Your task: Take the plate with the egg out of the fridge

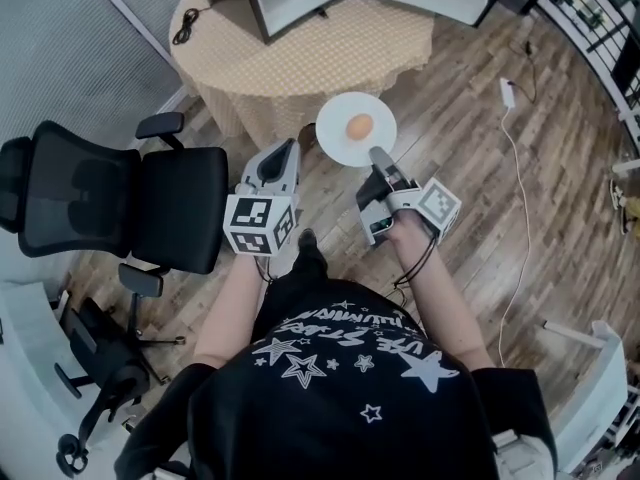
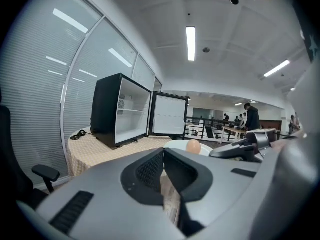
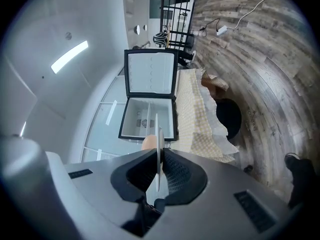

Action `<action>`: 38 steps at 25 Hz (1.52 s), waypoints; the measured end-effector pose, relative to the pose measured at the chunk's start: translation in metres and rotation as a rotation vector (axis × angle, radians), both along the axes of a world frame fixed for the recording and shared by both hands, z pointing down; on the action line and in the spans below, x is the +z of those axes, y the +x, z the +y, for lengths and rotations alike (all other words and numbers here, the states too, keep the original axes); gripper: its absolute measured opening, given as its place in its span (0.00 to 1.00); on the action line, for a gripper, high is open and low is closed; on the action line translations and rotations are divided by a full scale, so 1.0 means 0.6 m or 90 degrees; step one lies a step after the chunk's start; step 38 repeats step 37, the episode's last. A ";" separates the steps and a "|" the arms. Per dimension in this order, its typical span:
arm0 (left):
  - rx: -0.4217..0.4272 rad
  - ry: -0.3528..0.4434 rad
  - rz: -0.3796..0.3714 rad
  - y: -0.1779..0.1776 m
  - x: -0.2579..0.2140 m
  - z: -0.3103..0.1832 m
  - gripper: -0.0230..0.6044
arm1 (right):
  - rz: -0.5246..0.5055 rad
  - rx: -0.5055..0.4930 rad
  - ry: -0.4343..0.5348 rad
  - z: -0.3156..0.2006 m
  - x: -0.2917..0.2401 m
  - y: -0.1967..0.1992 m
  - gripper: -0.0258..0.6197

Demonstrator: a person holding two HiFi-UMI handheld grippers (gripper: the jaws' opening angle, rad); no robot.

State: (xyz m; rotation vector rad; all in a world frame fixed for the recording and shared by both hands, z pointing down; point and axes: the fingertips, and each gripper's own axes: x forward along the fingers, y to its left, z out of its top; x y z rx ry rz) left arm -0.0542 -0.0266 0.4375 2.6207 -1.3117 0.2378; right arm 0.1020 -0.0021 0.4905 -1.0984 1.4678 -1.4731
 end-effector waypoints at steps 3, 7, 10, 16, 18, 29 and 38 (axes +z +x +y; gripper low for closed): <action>0.000 0.013 -0.019 0.011 -0.005 0.038 0.05 | -0.003 -0.007 0.001 0.030 -0.005 0.006 0.10; 0.000 0.006 -0.021 0.025 0.003 0.071 0.05 | -0.007 -0.020 0.001 0.059 -0.018 0.007 0.10; 0.001 0.000 -0.009 0.032 0.002 0.097 0.05 | -0.004 -0.026 0.004 0.084 -0.028 0.008 0.10; 0.011 0.016 -0.013 0.049 -0.007 0.171 0.05 | -0.020 -0.036 0.029 0.159 -0.049 0.023 0.10; 0.004 0.016 -0.008 0.044 -0.010 0.185 0.05 | -0.002 -0.044 0.031 0.173 -0.050 0.022 0.10; -0.010 0.007 0.001 0.041 0.004 0.239 0.05 | 0.017 -0.069 0.007 0.232 -0.026 0.022 0.10; -0.012 0.008 0.001 0.053 -0.002 0.251 0.05 | 0.014 -0.071 0.022 0.244 -0.038 0.033 0.10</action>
